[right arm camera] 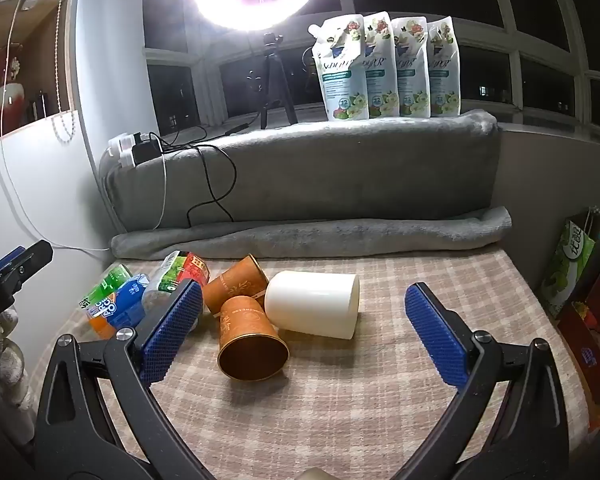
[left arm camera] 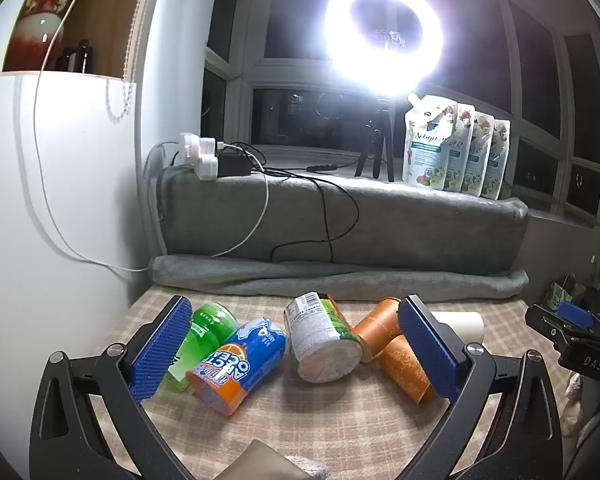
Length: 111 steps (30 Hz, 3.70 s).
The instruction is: Flip cup upright
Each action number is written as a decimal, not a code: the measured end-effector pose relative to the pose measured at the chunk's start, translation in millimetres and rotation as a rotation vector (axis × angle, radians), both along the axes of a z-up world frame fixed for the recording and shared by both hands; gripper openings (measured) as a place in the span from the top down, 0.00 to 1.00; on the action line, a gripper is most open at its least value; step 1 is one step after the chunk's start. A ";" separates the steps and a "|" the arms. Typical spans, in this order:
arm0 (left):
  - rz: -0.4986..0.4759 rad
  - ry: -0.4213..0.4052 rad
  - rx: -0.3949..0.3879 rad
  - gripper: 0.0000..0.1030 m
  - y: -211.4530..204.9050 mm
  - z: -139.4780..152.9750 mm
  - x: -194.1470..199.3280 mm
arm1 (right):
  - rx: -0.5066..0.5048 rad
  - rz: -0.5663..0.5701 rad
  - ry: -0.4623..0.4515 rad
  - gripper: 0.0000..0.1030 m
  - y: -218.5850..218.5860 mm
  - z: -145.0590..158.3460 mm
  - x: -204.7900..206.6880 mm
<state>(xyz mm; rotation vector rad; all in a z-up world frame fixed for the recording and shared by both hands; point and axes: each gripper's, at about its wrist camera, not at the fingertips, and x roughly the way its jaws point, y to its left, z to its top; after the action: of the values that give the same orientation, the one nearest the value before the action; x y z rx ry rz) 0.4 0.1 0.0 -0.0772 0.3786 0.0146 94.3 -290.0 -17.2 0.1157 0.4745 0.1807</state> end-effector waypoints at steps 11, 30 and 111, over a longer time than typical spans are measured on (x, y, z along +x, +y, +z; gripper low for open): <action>0.000 -0.012 0.002 0.01 0.1 0.0 -0.3 | -0.002 0.005 0.002 0.00 3.5 -0.9 -0.8; 0.010 -0.005 -0.005 0.01 4.0 -2.1 0.9 | -0.015 0.060 0.036 0.00 18.4 -0.8 5.3; 0.249 0.107 -0.045 0.01 140.3 -57.4 -50.2 | 0.348 0.740 0.869 0.40 256.8 -110.4 131.7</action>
<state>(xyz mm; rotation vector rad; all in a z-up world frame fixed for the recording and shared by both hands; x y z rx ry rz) -49.8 140.4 -57.4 -0.1680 0.4740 0.2575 226.0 -33.2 -127.7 0.3626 1.3445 0.9620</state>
